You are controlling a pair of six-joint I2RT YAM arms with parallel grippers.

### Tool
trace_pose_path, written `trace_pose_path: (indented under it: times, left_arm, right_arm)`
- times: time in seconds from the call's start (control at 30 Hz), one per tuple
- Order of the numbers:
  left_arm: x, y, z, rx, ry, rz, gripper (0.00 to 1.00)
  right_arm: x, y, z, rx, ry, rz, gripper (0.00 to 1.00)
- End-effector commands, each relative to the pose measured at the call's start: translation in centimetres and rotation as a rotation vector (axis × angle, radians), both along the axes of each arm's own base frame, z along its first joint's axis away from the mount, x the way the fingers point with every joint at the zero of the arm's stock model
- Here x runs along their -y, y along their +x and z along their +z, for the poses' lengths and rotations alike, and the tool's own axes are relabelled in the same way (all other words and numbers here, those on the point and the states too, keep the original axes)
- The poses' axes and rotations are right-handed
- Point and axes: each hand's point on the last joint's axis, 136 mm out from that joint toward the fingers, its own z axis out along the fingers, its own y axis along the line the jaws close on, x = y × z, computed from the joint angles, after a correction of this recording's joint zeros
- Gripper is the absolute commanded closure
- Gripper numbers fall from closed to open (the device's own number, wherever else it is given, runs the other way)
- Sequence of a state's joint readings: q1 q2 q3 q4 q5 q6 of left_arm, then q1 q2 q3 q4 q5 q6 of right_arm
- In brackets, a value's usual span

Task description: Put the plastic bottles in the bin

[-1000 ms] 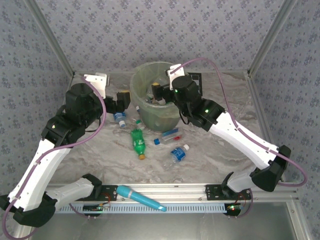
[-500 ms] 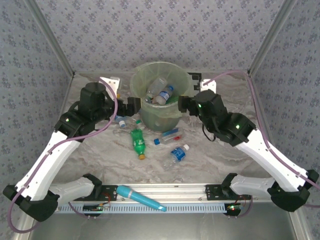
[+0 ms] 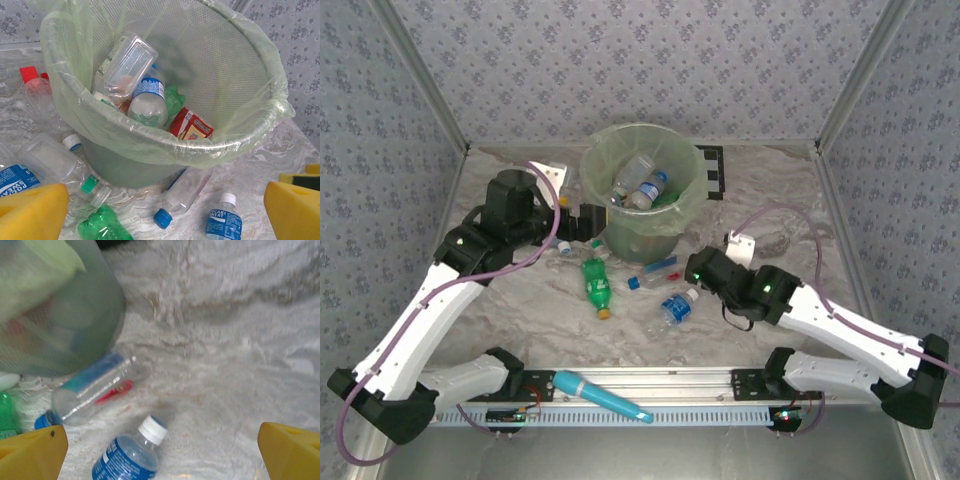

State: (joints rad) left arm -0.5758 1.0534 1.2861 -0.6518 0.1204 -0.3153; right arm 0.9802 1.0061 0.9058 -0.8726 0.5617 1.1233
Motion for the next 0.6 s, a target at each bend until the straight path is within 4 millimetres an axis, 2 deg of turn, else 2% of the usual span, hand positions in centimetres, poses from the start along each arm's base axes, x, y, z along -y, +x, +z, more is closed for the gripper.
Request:
trace_pose_path:
  times: [0.0,0.17,0.3,0.43,0.57]
  left_arm:
    - [-0.1,-1.1,0.4,0.013,-0.012,-0.035,0.00]
    - [-0.4,-1.6,0.3,0.017,-0.002,-0.039,0.00]
    - [-0.6,-1.8,0.4,0.021,-0.008,-0.038,0.00]
    - [-0.8,-2.2,0.4,0.021,-0.017,-0.034,0.00]
    - [-1.2,-2.7,-0.1,-0.002,-0.010,-0.025,0.00]
  right_arm:
    - [-0.8,-1.0,-2.9,-0.079,0.134,-0.130,0.01]
    - [-2.2,-1.3,-5.3,-0.132,0.148,-0.136,0.01]
    - [-3.1,-0.8,-5.6,-0.127,0.191,-0.131,0.00]
    - [-4.1,1.0,-5.7,-0.101,0.327,-0.159,0.15]
    - [-4.0,2.6,-5.5,-0.080,0.422,-0.212,0.22]
